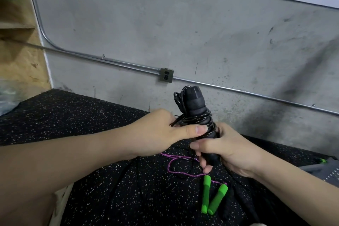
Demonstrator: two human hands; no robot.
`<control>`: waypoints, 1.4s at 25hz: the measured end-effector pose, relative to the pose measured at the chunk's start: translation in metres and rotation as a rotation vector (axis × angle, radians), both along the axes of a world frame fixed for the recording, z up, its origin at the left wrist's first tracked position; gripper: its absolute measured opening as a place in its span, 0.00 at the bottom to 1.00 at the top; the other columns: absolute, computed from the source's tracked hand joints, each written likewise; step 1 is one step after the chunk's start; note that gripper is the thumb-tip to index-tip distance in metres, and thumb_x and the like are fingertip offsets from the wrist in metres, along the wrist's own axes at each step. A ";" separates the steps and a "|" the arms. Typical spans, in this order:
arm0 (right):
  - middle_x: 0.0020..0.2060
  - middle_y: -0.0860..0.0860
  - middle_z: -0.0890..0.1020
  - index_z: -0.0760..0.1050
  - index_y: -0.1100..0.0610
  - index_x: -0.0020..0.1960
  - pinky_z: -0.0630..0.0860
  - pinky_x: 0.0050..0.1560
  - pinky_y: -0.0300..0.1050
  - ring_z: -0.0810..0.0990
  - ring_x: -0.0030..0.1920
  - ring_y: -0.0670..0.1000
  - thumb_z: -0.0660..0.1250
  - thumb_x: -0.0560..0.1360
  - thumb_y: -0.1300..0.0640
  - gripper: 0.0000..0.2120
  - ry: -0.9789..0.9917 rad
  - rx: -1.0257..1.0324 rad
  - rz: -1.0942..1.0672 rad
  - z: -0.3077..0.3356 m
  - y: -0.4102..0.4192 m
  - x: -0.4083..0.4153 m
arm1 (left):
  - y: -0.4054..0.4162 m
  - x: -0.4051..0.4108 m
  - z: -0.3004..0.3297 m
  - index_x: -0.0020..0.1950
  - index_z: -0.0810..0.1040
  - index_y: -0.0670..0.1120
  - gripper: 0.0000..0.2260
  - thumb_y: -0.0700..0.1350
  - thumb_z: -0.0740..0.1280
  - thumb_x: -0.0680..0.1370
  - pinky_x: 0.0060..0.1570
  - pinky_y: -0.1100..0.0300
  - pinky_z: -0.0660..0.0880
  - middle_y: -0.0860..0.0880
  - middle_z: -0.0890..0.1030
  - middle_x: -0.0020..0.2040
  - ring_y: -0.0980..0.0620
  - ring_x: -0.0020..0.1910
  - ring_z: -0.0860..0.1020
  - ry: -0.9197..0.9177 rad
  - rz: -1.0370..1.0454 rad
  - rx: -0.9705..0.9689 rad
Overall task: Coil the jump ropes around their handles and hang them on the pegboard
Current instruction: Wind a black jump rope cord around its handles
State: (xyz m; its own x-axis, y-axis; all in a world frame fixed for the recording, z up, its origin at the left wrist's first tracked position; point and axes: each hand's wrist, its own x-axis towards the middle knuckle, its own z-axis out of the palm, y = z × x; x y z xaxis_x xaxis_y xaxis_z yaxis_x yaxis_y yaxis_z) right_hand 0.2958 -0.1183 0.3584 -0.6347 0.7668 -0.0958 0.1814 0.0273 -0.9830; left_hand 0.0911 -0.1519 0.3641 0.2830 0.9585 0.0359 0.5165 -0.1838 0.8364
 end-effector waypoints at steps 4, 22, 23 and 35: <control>0.33 0.55 0.78 0.83 0.58 0.46 0.74 0.27 0.42 0.77 0.30 0.52 0.74 0.68 0.60 0.07 -0.098 0.089 -0.040 -0.001 0.004 0.000 | -0.002 0.007 -0.012 0.51 0.84 0.44 0.29 0.71 0.66 0.75 0.44 0.48 0.74 0.45 0.77 0.35 0.48 0.35 0.75 -0.031 0.044 0.043; 0.35 0.52 0.73 0.74 0.57 0.47 0.76 0.43 0.46 0.74 0.35 0.49 0.73 0.76 0.61 0.07 0.185 -0.405 0.455 -0.006 -0.003 0.009 | -0.002 0.007 -0.013 0.65 0.80 0.50 0.13 0.48 0.70 0.81 0.66 0.55 0.76 0.52 0.85 0.60 0.55 0.61 0.82 -0.229 -0.274 0.146; 0.34 0.52 0.72 0.75 0.55 0.44 0.74 0.38 0.44 0.73 0.34 0.49 0.73 0.75 0.62 0.07 0.155 -0.358 0.406 -0.005 -0.003 0.009 | 0.000 0.005 -0.013 0.62 0.81 0.54 0.12 0.52 0.71 0.80 0.64 0.58 0.76 0.54 0.86 0.57 0.57 0.59 0.82 -0.185 -0.242 0.158; 0.27 0.56 0.72 0.82 0.58 0.39 0.66 0.32 0.47 0.68 0.31 0.54 0.73 0.69 0.58 0.03 -0.048 0.214 -0.145 -0.009 0.004 -0.014 | 0.011 0.000 -0.020 0.45 0.80 0.43 0.21 0.62 0.67 0.79 0.36 0.52 0.68 0.49 0.73 0.29 0.56 0.31 0.69 0.024 0.069 0.263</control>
